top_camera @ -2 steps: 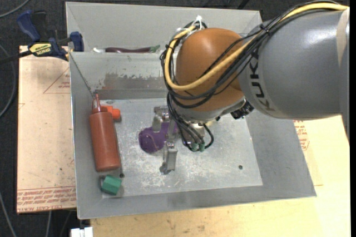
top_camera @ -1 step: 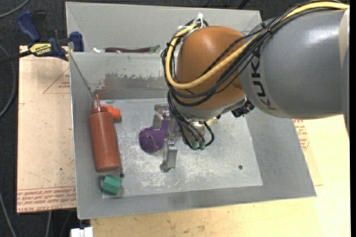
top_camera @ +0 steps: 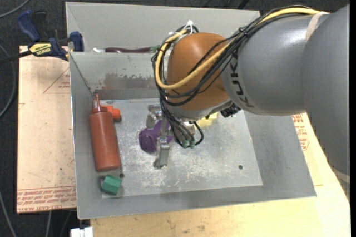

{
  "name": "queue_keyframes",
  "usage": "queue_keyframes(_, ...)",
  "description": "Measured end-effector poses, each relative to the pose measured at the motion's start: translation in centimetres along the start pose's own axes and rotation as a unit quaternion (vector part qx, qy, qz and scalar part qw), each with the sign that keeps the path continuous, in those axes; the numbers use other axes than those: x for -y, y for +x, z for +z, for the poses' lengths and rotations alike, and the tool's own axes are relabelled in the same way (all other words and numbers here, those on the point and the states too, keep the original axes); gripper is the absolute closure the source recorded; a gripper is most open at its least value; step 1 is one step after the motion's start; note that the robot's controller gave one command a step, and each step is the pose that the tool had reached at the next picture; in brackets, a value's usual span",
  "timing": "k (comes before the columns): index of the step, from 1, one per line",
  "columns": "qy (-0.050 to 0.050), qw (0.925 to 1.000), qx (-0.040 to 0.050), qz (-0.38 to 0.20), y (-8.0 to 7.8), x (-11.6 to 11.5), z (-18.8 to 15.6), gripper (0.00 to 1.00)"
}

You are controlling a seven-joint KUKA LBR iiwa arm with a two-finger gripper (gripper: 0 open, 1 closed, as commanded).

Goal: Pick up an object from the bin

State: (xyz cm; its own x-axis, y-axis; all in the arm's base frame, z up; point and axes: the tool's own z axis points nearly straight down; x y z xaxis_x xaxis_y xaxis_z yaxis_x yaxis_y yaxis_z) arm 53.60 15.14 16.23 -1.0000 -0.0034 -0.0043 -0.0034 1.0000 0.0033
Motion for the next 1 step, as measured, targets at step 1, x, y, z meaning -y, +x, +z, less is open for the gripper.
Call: queue_keyframes(1,0.0,1.0,-0.0013,-0.004,-1.57,3.91,5.06,0.0)
